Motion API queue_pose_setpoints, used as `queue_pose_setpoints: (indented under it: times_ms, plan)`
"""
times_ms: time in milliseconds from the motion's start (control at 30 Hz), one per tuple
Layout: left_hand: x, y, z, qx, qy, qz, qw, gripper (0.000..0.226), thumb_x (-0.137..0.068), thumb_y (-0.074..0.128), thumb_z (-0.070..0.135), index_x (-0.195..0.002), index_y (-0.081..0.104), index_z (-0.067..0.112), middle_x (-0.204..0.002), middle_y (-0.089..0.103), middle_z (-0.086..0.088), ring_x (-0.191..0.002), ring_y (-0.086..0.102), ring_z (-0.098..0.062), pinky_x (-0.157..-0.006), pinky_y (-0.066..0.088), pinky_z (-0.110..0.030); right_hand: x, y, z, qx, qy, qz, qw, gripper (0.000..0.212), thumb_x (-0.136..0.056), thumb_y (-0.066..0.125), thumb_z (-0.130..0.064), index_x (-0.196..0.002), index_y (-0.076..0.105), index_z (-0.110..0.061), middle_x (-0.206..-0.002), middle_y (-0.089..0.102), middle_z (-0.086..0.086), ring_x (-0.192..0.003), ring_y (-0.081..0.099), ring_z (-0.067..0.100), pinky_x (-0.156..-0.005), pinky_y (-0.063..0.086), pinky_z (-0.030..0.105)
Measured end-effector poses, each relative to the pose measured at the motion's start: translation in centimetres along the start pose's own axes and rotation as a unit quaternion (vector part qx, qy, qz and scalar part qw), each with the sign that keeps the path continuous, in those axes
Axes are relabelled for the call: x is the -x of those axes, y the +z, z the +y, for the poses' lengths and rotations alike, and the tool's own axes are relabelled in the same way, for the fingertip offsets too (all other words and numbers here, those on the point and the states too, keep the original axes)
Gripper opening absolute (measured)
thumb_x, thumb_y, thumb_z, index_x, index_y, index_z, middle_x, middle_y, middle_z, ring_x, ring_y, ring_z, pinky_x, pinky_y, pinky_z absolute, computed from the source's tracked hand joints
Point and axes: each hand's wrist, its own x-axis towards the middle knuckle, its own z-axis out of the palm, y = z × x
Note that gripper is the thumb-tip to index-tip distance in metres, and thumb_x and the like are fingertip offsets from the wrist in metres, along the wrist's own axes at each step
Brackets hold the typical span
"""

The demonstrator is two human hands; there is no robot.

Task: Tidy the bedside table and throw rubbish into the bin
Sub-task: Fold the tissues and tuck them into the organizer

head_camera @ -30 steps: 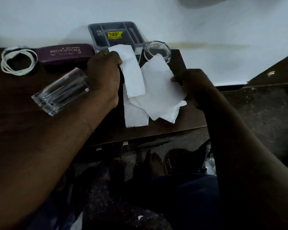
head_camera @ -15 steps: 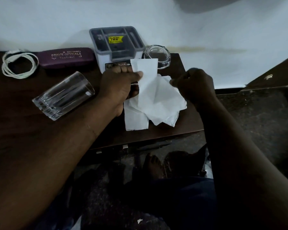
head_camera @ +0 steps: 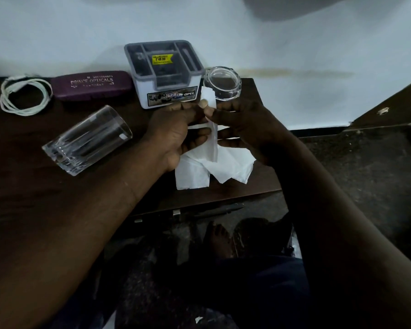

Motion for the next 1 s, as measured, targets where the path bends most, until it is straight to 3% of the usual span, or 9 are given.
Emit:
queue_pose_setpoints:
  times_ms: [67, 267, 433, 533, 633, 700, 767, 867, 1000]
  plan:
    - [-0.1, 0.0, -0.1, -0.004, -0.005, -0.011, 1.000, 0.015, -0.088, 0.078, 0.026, -0.100, 0.075, 0.018, -0.080, 0.077, 0.000, -0.062, 0.071, -0.015, -0.062, 0.061, -0.026, 0.1, 0.1, 0.1, -0.018, -0.001, 0.000, 1.000, 0.038, -0.093, 0.076, -0.030, -0.120, 0.071, -0.003, -0.115, 0.076, 0.014, -0.087, 0.072, 0.020, -0.088, 0.061, 0.037]
    - [-0.2, -0.1, -0.1, -0.015, -0.003, -0.019, 1.000, 0.010, -0.089, 0.077, 0.027, -0.090, 0.070, 0.019, -0.072, 0.073, 0.004, -0.056, 0.069, -0.013, -0.056, 0.059, -0.025, 0.0, -0.4, 0.2, -0.031, 0.020, 0.037, 0.999, 0.027, -0.095, 0.071, -0.011, -0.116, 0.068, 0.006, -0.104, 0.077, 0.017, -0.080, 0.075, 0.020, -0.069, 0.060, 0.028]
    - [-0.4, 0.0, -0.1, -0.035, 0.011, 0.008, 0.999, 0.013, -0.092, 0.074, 0.022, -0.103, 0.075, 0.015, -0.089, 0.078, -0.002, -0.065, 0.072, -0.015, -0.056, 0.058, -0.027, 0.0, -0.7, 0.2, 0.000, 0.037, 0.089, 0.995, 0.019, -0.091, 0.072, -0.001, -0.109, 0.071, 0.006, -0.102, 0.077, 0.018, -0.075, 0.076, 0.020, -0.057, 0.059, 0.026]
    - [-0.6, -0.4, -0.2, -0.075, 0.030, 0.034, 0.996, 0.008, -0.091, 0.073, 0.019, -0.099, 0.074, 0.015, -0.090, 0.078, -0.004, -0.066, 0.073, -0.017, -0.059, 0.062, -0.032, -0.3, -1.6, 0.6, 0.061, 0.039, 0.134, 0.988, 0.007, -0.086, 0.076, -0.006, -0.080, 0.072, -0.009, -0.092, 0.076, 0.016, -0.078, 0.072, 0.027, -0.065, 0.061, 0.035]
    - [-0.8, -0.8, -0.6, -0.174, 0.014, 0.039, 0.984, 0.016, -0.091, 0.072, 0.020, -0.101, 0.069, 0.008, -0.091, 0.074, -0.012, -0.053, 0.068, -0.019, -0.053, 0.061, -0.032, -0.9, -2.7, 1.3, 0.159, 0.033, 0.203, 0.966, 0.029, -0.079, 0.082, -0.019, -0.059, 0.061, -0.021, -0.072, 0.068, 0.000, -0.074, 0.064, 0.022, -0.074, 0.053, 0.037]
    - [-0.9, -1.0, -0.8, -0.241, 0.009, 0.031, 0.970, 0.015, -0.091, 0.071, 0.019, -0.098, 0.067, 0.007, -0.086, 0.073, -0.014, -0.048, 0.066, -0.021, -0.046, 0.057, -0.028, -0.8, -2.9, 1.7, 0.193, 0.032, 0.220, 0.956, 0.020, -0.082, 0.080, -0.024, -0.067, 0.067, -0.023, -0.080, 0.072, -0.001, -0.082, 0.068, 0.022, -0.080, 0.054, 0.036]
    - [-1.0, -1.2, -0.9, -0.321, 0.021, 0.019, 0.947, 0.014, -0.091, 0.071, 0.020, -0.095, 0.067, 0.007, -0.081, 0.074, -0.012, -0.047, 0.067, -0.022, -0.045, 0.054, -0.028, -0.7, -2.8, 2.0, 0.237, 0.029, 0.232, 0.943, 0.012, -0.087, 0.077, -0.030, -0.091, 0.075, -0.019, -0.097, 0.074, 0.003, -0.094, 0.068, 0.024, -0.082, 0.052, 0.034]
    - [-1.3, -1.4, -1.1, -0.405, 0.044, 0.011, 0.913, 0.014, -0.091, 0.070, 0.022, -0.088, 0.067, 0.008, -0.076, 0.076, -0.010, -0.048, 0.068, -0.023, -0.048, 0.054, -0.031, -0.8, -2.6, 2.6, 0.269, 0.031, 0.224, 0.936, 0.034, -0.090, 0.076, -0.034, -0.118, 0.073, -0.015, -0.108, 0.070, 0.001, -0.103, 0.064, 0.021, -0.087, 0.049, 0.030]
    - [-1.5, -1.6, -1.1, -0.410, 0.068, 0.017, 0.909, 0.012, -0.090, 0.072, 0.020, -0.085, 0.068, 0.010, -0.075, 0.076, -0.007, -0.053, 0.070, -0.023, -0.053, 0.059, -0.034, -1.1, -2.6, 3.2, 0.262, 0.037, 0.203, 0.943, 0.044, -0.087, 0.080, -0.029, -0.128, 0.071, -0.018, -0.123, 0.073, 0.005, -0.115, 0.065, 0.025, -0.097, 0.050, 0.031]
